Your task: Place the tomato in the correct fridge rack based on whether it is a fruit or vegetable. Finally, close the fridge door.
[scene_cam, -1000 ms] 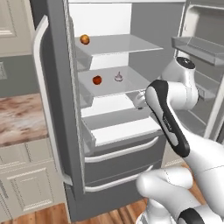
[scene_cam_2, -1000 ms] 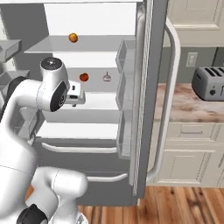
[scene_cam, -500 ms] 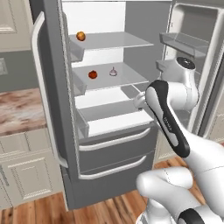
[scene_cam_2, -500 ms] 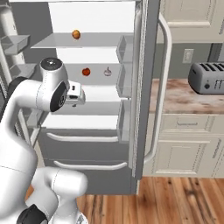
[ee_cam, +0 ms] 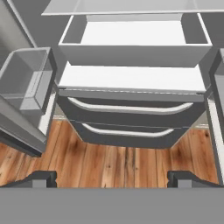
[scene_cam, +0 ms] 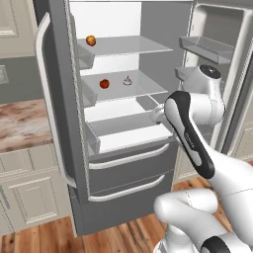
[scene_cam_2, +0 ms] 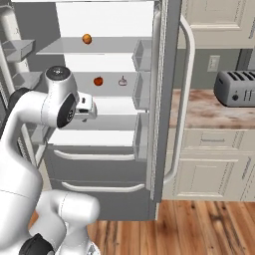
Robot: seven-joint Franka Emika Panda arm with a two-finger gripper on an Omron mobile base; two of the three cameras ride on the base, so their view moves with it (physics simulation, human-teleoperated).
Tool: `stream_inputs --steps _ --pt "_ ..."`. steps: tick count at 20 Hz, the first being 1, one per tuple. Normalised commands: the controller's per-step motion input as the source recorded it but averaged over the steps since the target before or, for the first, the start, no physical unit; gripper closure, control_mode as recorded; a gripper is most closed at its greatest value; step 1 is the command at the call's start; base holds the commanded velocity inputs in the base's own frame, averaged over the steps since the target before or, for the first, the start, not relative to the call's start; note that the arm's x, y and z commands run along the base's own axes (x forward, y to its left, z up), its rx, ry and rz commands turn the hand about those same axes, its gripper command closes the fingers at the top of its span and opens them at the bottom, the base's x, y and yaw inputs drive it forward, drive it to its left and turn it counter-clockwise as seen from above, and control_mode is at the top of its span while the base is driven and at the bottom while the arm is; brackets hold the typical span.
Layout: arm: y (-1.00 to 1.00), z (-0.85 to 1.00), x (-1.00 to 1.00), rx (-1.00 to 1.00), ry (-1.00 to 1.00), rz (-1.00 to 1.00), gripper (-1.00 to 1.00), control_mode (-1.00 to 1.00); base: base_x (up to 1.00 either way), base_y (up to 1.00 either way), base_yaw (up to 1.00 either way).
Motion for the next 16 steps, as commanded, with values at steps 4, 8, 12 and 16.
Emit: stream_inputs --steps 4,8,12,16 --pt "0.00 0.00 -0.14 0.00 -0.01 0.00 -1.00 -1.00 0.00 0.00 0.00" --pt "0.26 0.00 -0.63 0.00 -0.15 0.00 -1.00 -1.00 0.00 0.00 0.00" --pt "0.76 0.00 -0.88 -0.01 -0.23 0.00 -1.00 -1.00 0.00 0.00 0.00" --pt "0.96 0.00 -0.80 -0.04 -0.35 0.00 -1.00 -1.00 0.00 0.00 0.00"
